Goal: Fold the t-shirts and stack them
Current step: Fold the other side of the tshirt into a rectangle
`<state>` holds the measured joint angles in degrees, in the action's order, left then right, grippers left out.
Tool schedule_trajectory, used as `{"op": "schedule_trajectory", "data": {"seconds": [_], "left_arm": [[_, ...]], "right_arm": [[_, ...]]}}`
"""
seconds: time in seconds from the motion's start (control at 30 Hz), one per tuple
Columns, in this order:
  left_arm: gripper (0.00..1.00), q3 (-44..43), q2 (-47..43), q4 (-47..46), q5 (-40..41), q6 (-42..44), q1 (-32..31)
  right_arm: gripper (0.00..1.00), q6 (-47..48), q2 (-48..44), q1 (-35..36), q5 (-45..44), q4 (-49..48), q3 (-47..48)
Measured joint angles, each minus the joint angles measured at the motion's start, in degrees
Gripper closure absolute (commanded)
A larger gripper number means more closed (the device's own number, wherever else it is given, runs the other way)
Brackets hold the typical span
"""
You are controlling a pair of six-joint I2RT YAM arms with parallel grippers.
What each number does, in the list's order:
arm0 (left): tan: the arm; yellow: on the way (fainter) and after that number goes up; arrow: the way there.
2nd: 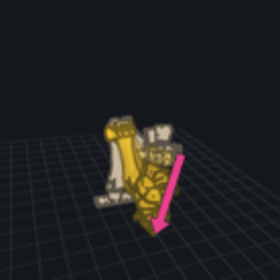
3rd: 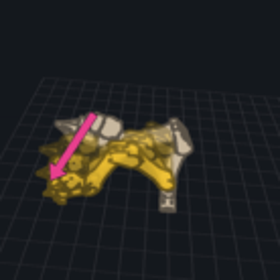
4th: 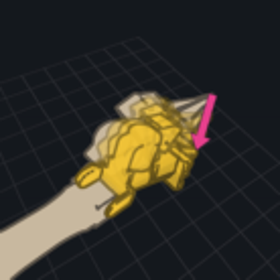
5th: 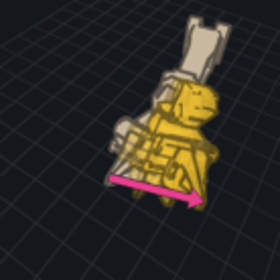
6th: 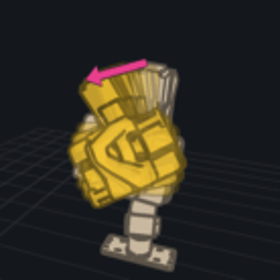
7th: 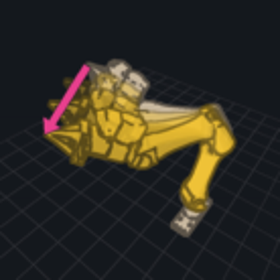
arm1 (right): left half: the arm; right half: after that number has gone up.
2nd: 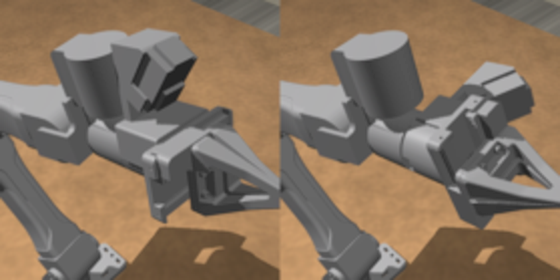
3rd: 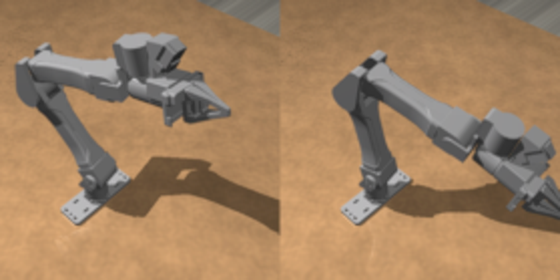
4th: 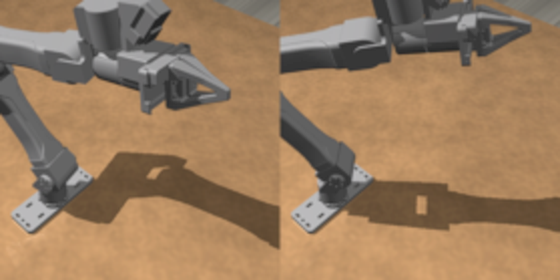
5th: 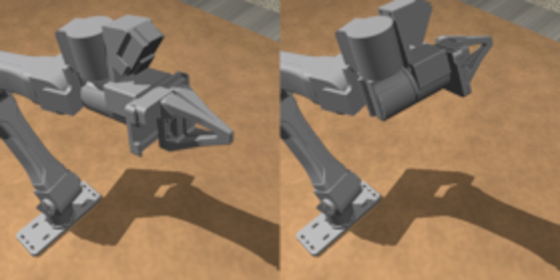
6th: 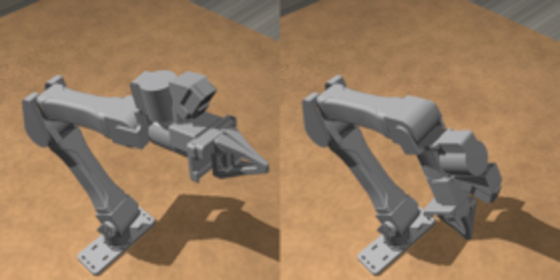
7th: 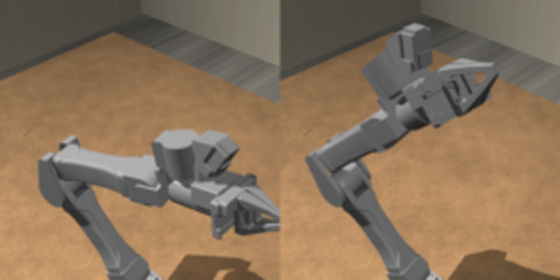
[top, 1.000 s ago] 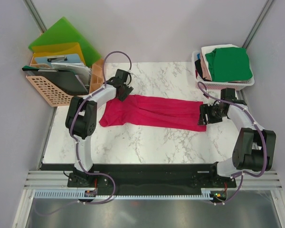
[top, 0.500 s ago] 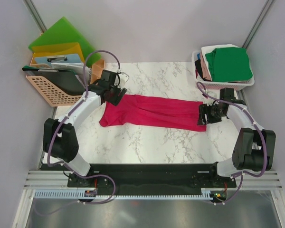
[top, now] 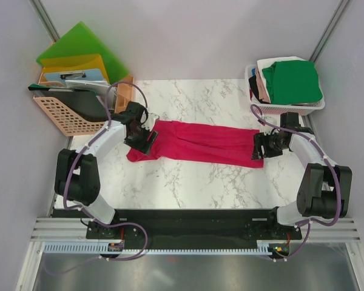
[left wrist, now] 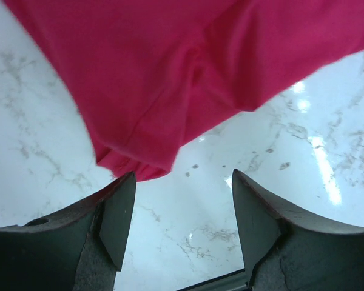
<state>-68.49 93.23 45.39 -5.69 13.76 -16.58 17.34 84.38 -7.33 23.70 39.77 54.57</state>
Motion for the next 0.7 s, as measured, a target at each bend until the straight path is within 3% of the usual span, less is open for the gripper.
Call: {"op": "schedule_trajectory", "data": {"seconds": [0.23, 0.5, 0.53, 0.57, 0.6, 0.7], "left_arm": [[0.28, 0.28, 0.07, -1.55, 8.28, -3.23, 2.58], [0.33, 0.28, 7.48, -1.92, 6.80, -5.03, 2.62], [0.38, 0.28, 8.59, -1.92, 6.56, -5.18, 2.62], [0.79, 0.28, 9.62, -1.92, 6.38, -5.29, 2.62], [0.98, 0.28, 10.40, -1.99, 6.10, -5.77, 2.64], [0.98, 0.09, 11.23, -1.97, 5.79, -5.99, 2.73]], "right_arm": [[0.30, 0.02, 0.00, 0.00, 0.02, -0.04, 0.00], [0.30, 0.28, 0.00, 0.00, 0.04, -0.02, 0.00], [0.30, 0.37, 0.00, 0.00, 0.04, -0.02, 0.00], [0.30, 0.44, 0.00, 0.00, 0.02, -0.02, 0.00], [0.30, 0.44, 0.00, 0.00, 0.04, -0.02, 0.00], [0.30, 0.48, 0.00, 0.00, 0.04, -0.02, 0.00]]}}
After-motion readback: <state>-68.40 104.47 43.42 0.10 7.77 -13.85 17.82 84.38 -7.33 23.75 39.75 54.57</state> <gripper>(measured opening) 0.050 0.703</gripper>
